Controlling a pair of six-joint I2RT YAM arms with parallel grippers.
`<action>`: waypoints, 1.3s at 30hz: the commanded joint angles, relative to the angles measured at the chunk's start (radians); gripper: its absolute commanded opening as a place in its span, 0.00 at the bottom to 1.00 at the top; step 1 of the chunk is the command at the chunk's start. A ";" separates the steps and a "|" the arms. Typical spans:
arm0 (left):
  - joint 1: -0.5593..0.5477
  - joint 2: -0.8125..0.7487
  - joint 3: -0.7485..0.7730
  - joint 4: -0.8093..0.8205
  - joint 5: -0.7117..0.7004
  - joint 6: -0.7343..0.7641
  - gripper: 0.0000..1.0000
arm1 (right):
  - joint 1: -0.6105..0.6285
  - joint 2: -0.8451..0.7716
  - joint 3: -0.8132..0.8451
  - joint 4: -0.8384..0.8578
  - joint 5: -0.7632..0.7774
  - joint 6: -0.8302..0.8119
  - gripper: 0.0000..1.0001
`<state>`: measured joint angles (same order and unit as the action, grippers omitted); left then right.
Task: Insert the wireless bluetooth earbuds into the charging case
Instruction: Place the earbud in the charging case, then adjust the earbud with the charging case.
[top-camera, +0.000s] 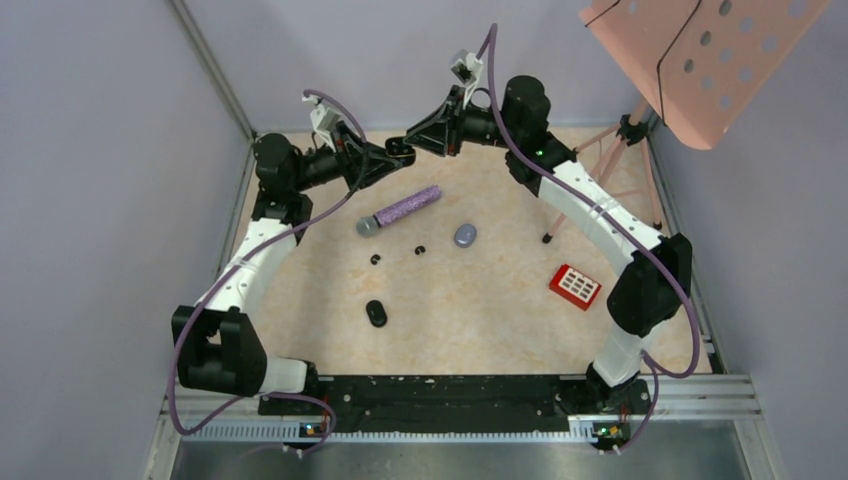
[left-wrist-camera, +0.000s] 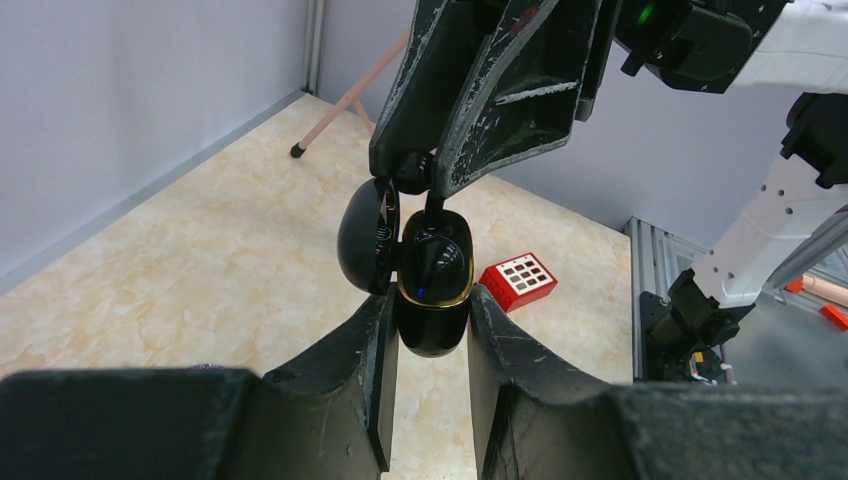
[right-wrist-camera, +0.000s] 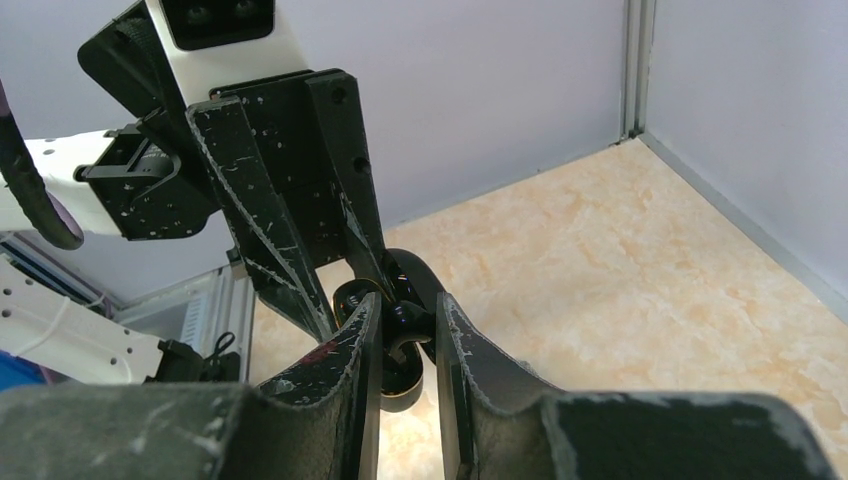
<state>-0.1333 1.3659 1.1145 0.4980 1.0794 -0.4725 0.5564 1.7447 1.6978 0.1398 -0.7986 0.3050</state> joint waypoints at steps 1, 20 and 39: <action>-0.003 -0.063 -0.008 0.139 0.029 0.006 0.00 | 0.014 0.002 0.030 -0.025 0.013 -0.034 0.21; -0.002 -0.069 -0.030 0.167 0.007 -0.009 0.00 | -0.015 0.029 0.041 -0.012 -0.072 0.011 0.39; -0.002 -0.030 -0.069 0.136 -0.080 0.043 0.00 | -0.061 0.034 0.246 -0.169 -0.078 0.087 0.99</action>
<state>-0.1337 1.3392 1.0523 0.5915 1.0241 -0.4480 0.5148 1.8153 1.8820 0.0631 -0.9401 0.3977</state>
